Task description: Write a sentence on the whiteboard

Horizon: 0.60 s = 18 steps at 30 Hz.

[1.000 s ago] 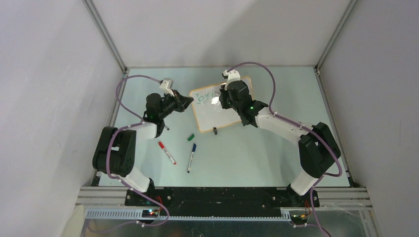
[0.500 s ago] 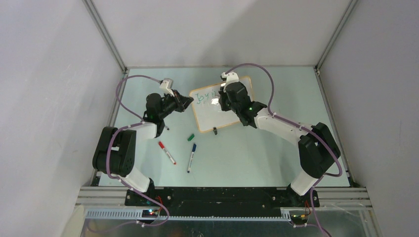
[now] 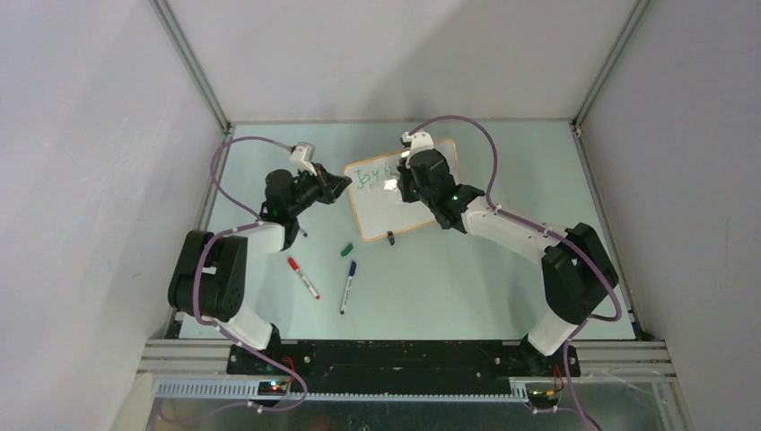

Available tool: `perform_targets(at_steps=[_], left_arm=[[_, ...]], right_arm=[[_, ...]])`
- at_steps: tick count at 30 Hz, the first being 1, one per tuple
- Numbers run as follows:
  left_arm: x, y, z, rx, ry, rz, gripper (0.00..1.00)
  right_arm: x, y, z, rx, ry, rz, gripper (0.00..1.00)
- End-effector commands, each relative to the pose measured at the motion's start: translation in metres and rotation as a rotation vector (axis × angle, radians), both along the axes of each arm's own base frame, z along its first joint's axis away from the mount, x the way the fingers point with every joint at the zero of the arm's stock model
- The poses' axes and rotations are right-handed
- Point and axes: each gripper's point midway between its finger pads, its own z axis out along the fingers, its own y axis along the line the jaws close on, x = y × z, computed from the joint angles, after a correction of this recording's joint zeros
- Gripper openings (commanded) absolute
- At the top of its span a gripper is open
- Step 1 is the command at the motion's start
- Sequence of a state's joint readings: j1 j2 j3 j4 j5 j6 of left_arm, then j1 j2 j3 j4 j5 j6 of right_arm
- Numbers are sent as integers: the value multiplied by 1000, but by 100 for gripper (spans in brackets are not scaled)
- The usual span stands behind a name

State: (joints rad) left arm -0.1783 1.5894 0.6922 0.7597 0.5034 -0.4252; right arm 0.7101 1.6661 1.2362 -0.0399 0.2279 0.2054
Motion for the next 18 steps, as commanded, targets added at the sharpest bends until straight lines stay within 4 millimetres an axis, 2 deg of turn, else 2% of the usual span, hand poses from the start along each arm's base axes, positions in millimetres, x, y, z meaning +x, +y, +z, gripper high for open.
perform_targets(at_steps=[1,18], left_arm=[[3,2,9,34,-59,2,4],[4,2,9,33,-60,5,4]], right_arm=[[7,-8,15,14,-29,-24,0],[17,-3,28,24,-47,-21,0]])
